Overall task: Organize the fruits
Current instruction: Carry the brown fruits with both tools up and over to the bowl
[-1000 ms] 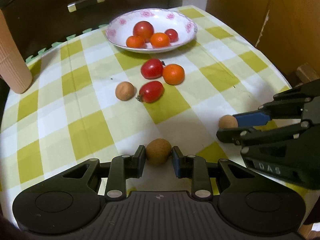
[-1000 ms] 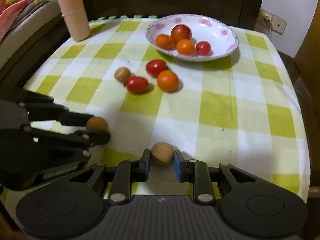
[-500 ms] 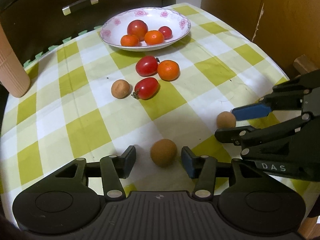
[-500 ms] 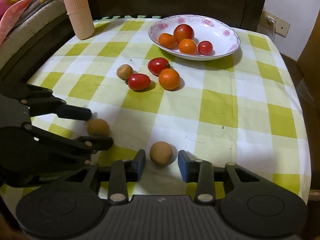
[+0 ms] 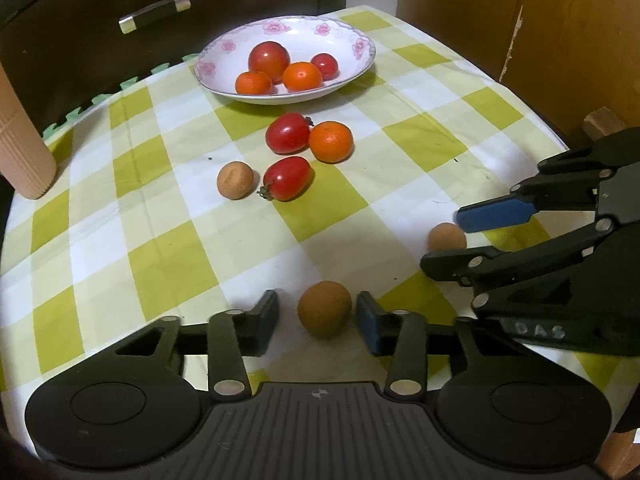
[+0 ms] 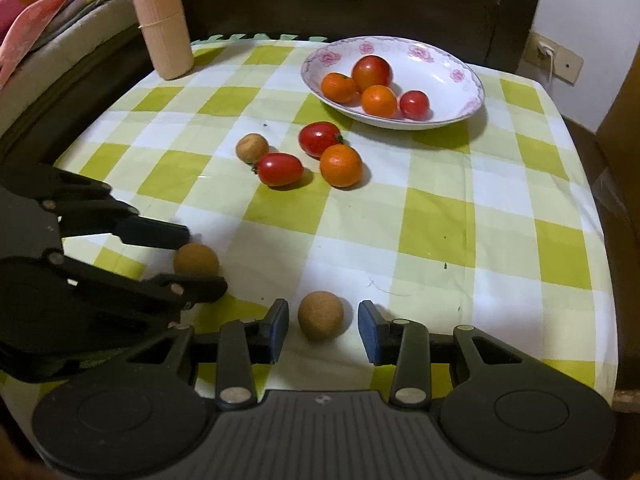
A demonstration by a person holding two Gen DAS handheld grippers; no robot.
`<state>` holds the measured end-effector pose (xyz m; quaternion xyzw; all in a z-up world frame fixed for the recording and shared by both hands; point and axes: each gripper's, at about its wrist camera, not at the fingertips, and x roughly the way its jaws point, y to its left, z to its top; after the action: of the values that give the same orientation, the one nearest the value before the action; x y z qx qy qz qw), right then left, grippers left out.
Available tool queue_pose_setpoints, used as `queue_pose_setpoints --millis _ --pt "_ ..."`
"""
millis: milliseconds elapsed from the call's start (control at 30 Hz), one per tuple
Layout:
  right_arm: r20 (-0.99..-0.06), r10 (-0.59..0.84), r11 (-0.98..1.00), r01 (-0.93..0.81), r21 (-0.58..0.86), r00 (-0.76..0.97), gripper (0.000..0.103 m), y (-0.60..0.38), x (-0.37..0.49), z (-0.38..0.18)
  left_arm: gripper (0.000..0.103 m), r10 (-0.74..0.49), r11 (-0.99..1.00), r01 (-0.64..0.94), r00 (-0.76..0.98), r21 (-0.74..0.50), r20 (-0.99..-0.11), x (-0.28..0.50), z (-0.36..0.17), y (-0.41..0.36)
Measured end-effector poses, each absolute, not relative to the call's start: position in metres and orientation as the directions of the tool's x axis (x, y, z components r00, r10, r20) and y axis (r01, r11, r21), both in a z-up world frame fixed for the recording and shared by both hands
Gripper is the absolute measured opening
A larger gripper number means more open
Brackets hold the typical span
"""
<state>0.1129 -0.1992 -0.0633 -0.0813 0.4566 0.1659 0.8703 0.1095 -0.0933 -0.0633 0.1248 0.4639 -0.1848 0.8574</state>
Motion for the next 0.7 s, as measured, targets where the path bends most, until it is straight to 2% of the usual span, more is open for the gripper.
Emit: queue_pose_setpoints --millis 33,100,700 --pt "-0.824 0.213 0.93 -0.367 0.006 0.525 0.027 -0.198 0.112 -0.063 0.041 -0.204 0.9 0.434 0.496 0.038 -0.844 0.11 -0.063 -0.093" --pt "-0.827 0.204 0.929 -0.37 -0.005 0.524 0.024 -0.195 0.111 -0.064 0.036 -0.205 0.901 0.433 0.491 0.033 -0.847 0.11 -0.063 -0.094" --pt "-0.796 0.224 0.95 -0.308 0.051 0.562 0.024 -0.195 0.124 -0.044 0.035 -0.225 0.93 0.368 0.521 -0.021 -0.823 0.121 -0.047 -0.087"
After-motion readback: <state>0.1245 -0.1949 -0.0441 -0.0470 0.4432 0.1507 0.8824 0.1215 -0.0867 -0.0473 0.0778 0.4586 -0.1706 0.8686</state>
